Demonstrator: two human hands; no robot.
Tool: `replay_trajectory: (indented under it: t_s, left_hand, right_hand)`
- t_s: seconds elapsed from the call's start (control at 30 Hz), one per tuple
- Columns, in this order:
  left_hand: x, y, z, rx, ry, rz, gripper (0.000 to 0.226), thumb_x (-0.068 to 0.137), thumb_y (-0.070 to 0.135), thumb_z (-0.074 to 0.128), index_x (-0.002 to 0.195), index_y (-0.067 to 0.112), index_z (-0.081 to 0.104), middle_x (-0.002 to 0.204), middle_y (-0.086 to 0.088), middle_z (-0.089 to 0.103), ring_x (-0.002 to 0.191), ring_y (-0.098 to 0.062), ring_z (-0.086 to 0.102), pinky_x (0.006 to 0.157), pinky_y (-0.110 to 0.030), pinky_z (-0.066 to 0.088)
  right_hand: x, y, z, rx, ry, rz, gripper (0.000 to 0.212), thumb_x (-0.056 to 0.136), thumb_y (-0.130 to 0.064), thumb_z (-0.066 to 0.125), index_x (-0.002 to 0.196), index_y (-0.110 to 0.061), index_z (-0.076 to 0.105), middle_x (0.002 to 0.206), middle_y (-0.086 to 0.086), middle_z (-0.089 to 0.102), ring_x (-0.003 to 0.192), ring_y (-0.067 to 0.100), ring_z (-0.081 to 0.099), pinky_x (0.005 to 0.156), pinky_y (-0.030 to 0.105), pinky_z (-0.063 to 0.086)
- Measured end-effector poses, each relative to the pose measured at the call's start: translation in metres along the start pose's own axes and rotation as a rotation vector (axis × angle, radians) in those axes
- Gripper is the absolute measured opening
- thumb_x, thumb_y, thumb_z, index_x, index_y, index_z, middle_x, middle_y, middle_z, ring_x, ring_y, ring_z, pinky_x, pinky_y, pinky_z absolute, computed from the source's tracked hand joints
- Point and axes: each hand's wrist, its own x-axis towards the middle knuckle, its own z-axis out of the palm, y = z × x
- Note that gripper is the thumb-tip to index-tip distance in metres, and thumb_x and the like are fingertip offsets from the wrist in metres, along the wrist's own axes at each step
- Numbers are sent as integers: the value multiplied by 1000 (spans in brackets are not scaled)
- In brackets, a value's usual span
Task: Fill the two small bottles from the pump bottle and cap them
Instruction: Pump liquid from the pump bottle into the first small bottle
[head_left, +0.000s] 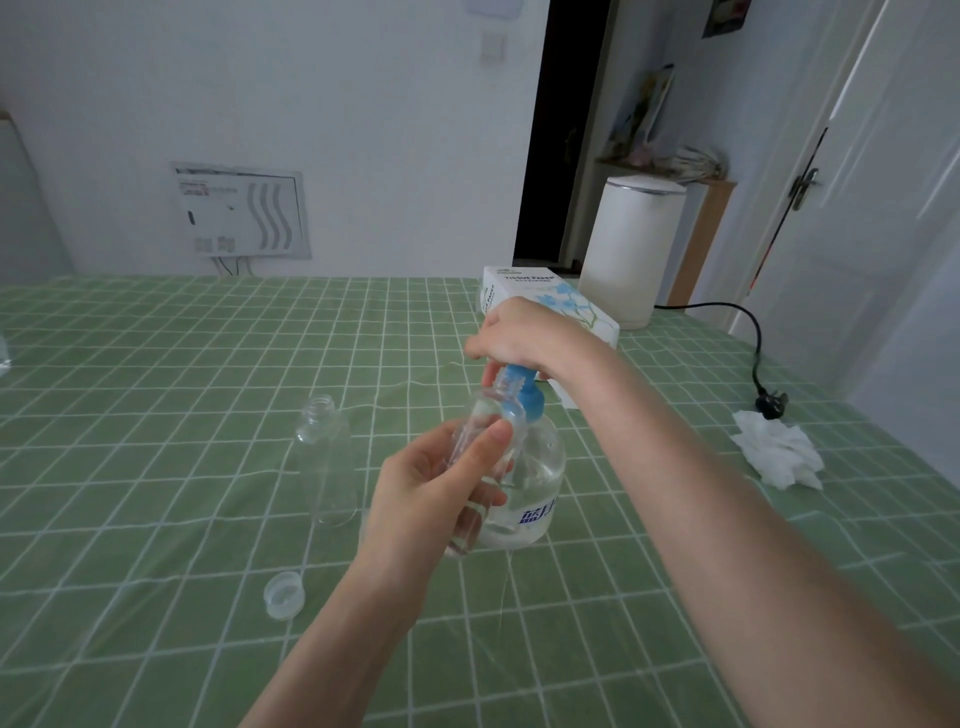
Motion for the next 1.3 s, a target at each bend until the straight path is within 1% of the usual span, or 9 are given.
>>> replay_trajectory:
  t_s: [0.1,0.23,0.33,0.5,0.57,0.63,1.03,1.13,1.3]
  left_hand:
    - [1,3,0,3,-14,-21,36,57,60,67,78,31,75,72,4,72,54,-4,61,44,-13,42]
    - [2,8,-4,12,-29,-48,41,57,57,68,82,25,76,76,-1,73,52,-4,59,42,-15,41]
    - [3,9,-5,-9,-31,-68,45,54,56,70,81,22,76,73,-1,73,48,-4,57,39,-15,38]
    - [3,9,-1,-34,-41,-78,36,58,54,70,74,22,76,66,1,70,45,-4,56,37,-14,35]
    - [3,8,-1,-45,-43,-81,34,59,54,70,75,24,76,71,0,72,46,-5,57,37,-15,35]
    - [2,7,-1,-59,-46,-77,36,59,54,70,76,24,76,72,0,72,48,-5,58,37,-17,36]
    - [0,-2,0,-75,-12,-81,33,59,52,71,72,21,75,58,4,66,42,-4,54,35,-15,33]
    - [-1,-2,1,-86,-16,-60,30,59,53,69,72,26,76,59,4,67,44,-3,55,36,-15,35]
    - [-2,-1,5,-98,-18,-17,38,57,57,68,82,30,77,72,3,72,49,-3,58,39,-16,39]
  right_hand:
    - [0,1,-2,3,-4,0,27,92,-24,54,113,-9,61,105,7,74,67,16,55,52,23,35]
    - [1,2,0,10,-1,-3,12,92,-23,52,92,-12,55,106,9,74,70,19,56,53,24,37]
    - [1,3,0,12,-15,-3,15,93,-23,51,81,-12,52,107,10,73,73,19,56,56,24,38]
    - [-3,1,-3,14,-33,14,32,94,-23,51,118,-6,62,114,11,71,95,24,64,64,26,41]
    - [-4,-1,-4,13,-49,23,37,93,-21,51,124,-5,61,117,13,70,89,23,61,71,29,42]
    - [-4,-1,-4,18,-61,33,38,91,-19,52,126,-4,59,119,14,70,84,21,55,74,31,43]
    - [7,7,10,70,-83,48,36,91,-22,57,122,-4,58,117,14,68,89,27,60,89,40,52]
    - [4,6,6,67,-66,38,35,91,-24,56,120,-5,60,114,14,70,87,26,61,83,35,51]
    - [-2,1,-5,-5,-32,10,31,92,-28,54,117,-10,61,108,7,74,75,16,60,54,25,36]
